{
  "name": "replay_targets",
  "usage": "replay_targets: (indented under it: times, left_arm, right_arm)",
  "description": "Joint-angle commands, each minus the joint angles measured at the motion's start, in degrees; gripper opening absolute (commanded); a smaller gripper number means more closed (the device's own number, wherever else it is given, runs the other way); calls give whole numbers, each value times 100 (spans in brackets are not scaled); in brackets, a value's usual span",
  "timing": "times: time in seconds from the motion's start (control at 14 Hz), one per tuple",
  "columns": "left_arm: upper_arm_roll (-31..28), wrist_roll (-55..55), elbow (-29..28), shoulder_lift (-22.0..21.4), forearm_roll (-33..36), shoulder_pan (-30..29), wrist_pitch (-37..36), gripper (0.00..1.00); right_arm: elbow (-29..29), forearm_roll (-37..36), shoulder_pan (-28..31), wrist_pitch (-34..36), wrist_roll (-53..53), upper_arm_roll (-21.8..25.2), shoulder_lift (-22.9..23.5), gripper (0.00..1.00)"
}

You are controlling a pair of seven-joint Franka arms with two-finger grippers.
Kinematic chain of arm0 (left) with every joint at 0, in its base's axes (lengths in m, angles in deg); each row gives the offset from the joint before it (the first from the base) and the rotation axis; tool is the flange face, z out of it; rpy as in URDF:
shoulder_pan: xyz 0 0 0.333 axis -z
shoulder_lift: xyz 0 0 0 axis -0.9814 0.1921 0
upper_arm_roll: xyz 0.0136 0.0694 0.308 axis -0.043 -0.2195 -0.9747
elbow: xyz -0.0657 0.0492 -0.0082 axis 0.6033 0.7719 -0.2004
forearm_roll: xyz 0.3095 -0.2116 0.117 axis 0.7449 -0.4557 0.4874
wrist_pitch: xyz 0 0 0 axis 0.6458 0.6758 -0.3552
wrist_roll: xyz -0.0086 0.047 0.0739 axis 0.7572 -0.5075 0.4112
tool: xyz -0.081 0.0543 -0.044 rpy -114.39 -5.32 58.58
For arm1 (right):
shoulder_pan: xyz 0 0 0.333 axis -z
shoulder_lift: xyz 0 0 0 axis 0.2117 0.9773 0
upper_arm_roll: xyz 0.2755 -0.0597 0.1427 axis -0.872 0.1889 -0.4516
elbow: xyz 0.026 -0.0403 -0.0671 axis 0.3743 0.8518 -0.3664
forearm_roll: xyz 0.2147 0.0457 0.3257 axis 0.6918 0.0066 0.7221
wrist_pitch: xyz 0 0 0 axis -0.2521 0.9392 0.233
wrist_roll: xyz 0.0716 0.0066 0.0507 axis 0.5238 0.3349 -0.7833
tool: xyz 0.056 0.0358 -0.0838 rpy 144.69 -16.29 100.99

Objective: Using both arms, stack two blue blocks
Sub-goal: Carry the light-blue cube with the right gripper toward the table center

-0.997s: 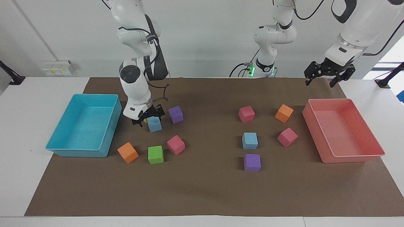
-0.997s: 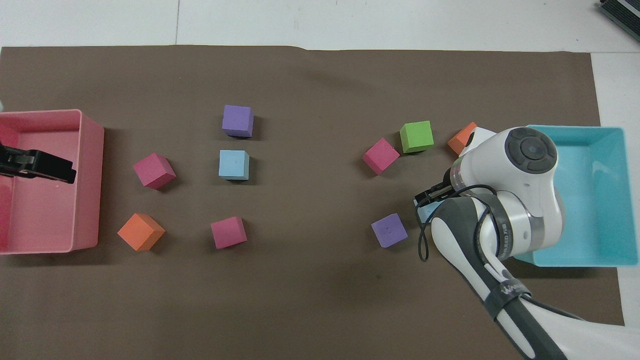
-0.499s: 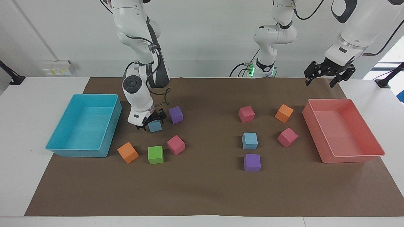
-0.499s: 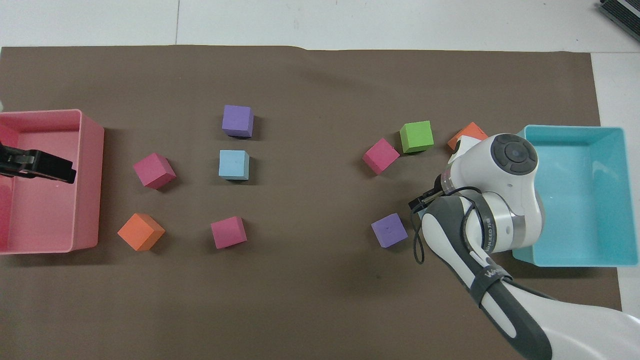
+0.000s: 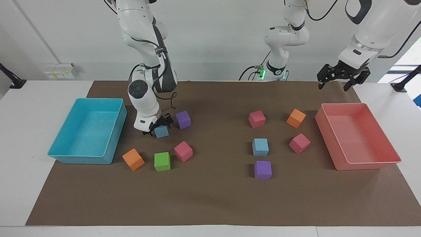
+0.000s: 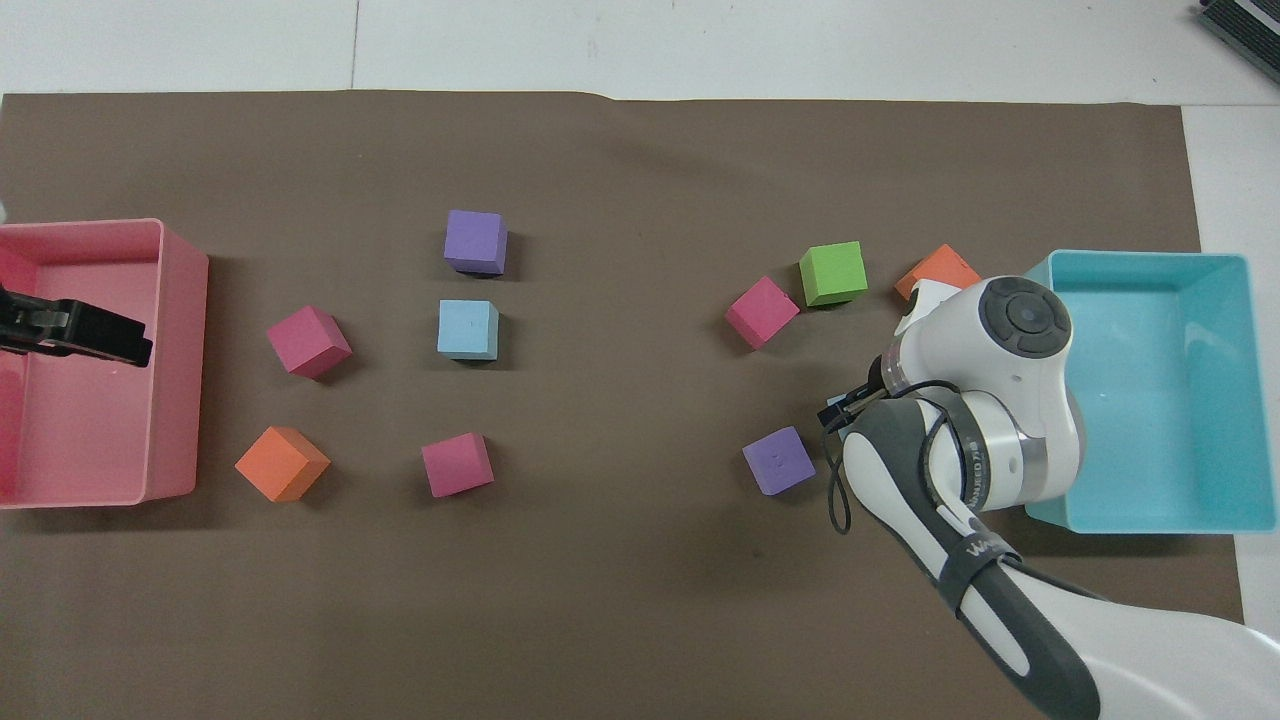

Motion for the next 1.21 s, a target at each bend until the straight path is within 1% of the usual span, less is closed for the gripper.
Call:
replay_targets:
  times: [0.0, 0.07, 0.28, 0.64, 0.93, 1.0, 1.14]
  left_arm:
    - [8, 34, -113, -121, -66, -37, -13, 100]
    - [8, 34, -113, -121, -66, -37, -13, 100]
    - [8, 34, -113, -121, -66, -37, -13, 100]
    - [8, 34, -113, -121, -66, -37, -13, 100]
    - [8, 34, -113, -121, -66, -37, -13, 100]
    - [8, 34, -113, -121, -66, -37, -13, 100]
    - [8, 34, -113, -121, -66, -37, -13, 100]
  right_arm:
    - [95, 161, 54, -132, -155, -23, -51, 5]
    - [77, 161, 54, -106, -155, -23, -33, 0]
    - [-159, 161, 28, 34, 74, -23, -50, 0]
    - [-1020, 152, 45, 1062, 828, -5, -261, 0]
    - [-1749, 46, 10, 1748, 1373, -31, -218, 0]
    - [-1881, 46, -8, 1836, 1497, -40, -192, 0]
    - [-1900, 72, -226, 1767, 1673, -58, -191, 0]
